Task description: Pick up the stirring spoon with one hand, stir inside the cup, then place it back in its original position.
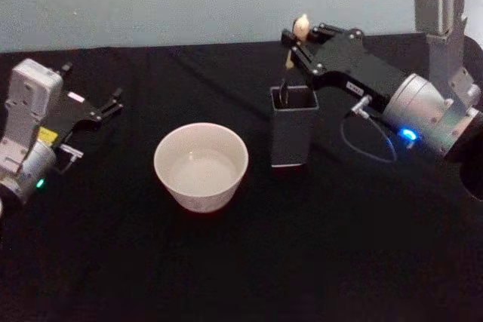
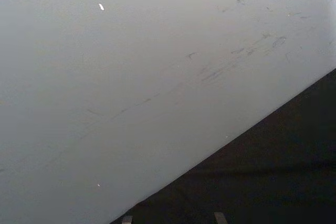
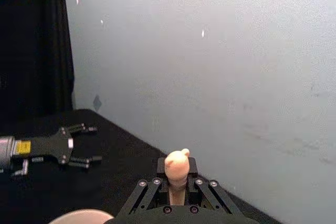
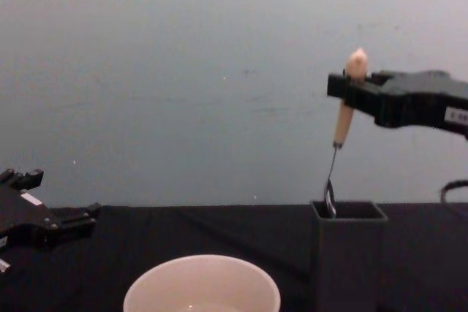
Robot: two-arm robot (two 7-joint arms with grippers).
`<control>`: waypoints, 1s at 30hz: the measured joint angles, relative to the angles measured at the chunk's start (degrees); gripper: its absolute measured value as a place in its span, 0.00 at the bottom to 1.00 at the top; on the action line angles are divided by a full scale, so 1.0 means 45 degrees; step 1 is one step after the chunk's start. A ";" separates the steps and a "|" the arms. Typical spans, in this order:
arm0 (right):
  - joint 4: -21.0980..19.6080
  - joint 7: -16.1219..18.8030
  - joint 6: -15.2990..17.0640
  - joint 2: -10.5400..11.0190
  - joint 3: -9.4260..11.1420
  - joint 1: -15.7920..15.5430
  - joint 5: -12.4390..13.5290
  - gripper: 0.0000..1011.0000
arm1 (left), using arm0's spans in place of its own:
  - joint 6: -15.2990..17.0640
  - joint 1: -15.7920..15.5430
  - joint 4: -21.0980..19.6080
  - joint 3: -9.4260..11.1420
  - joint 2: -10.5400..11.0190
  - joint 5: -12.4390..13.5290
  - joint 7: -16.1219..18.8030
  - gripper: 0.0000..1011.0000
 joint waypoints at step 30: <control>0.0352 0.0812 -0.0257 -0.0747 -0.1892 0.0948 0.0640 0.19 | 0.0000 0.0000 0.0000 0.0000 0.0000 0.0001 0.0000 0.99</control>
